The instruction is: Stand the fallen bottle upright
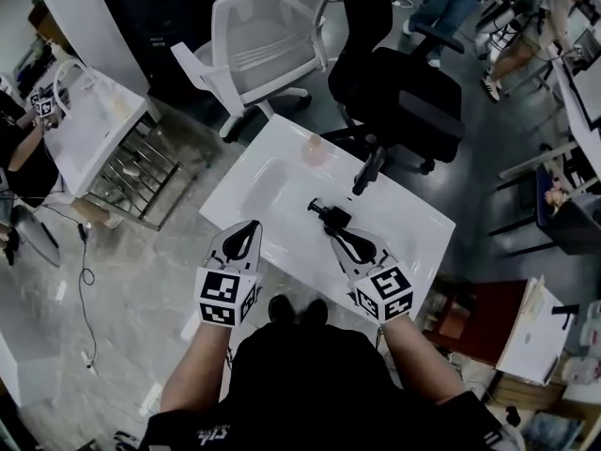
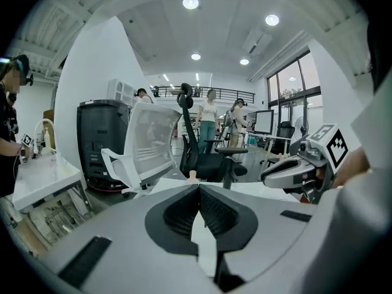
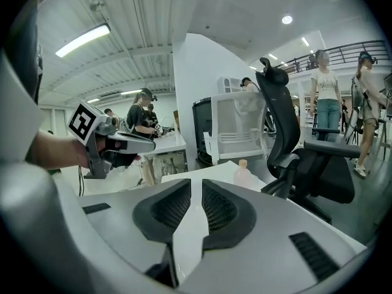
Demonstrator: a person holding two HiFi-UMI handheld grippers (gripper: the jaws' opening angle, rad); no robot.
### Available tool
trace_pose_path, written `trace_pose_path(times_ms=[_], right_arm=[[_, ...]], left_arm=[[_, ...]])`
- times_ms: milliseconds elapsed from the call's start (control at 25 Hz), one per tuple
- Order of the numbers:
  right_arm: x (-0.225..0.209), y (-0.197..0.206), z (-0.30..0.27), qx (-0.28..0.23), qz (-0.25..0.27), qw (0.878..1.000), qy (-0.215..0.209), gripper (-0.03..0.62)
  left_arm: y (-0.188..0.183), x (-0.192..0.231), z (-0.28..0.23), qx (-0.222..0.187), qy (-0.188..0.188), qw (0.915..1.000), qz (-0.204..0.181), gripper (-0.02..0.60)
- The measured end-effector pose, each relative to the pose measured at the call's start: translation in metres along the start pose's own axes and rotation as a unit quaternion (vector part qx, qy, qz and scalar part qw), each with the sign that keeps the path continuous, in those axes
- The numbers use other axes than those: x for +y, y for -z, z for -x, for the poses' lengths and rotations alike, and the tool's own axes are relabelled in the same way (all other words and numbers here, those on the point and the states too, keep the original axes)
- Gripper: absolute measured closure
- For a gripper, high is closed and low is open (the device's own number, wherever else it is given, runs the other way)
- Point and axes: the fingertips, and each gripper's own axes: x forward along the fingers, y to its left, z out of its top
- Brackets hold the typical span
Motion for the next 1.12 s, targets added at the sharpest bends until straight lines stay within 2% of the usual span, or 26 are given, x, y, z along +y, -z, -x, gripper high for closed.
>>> trace_pose_path(times_ms=[160, 400, 720, 880, 1120], right_arm=[[0.002, 0.007, -0.024, 0.026, 0.010, 0.999, 0.020, 0.509], [-0.002, 0.038, -0.072, 0.087, 0.031, 0.995, 0.035, 0.464], [-0.042, 0.089, -0.142, 0.172, 0.059, 0.983, 0.033, 0.425], [-0.068, 0.122, -0.179, 0.220, 0.085, 0.972, 0.023, 0.414], [-0.090, 0.164, -0.216, 0.289, 0.141, 0.947, 0.007, 0.404]], left_arm=[[0.005, 0.016, -0.006, -0.002, 0.017, 0.9998, 0.003, 0.573], [0.028, 0.029, -0.016, 0.013, 0.042, 0.9990, 0.007, 0.573], [0.054, 0.052, -0.049, 0.043, 0.042, 0.9978, 0.027, 0.574], [0.067, 0.061, -0.073, 0.061, 0.038, 0.9970, 0.030, 0.572], [0.078, 0.070, -0.102, 0.078, 0.033, 0.9953, 0.045, 0.572]])
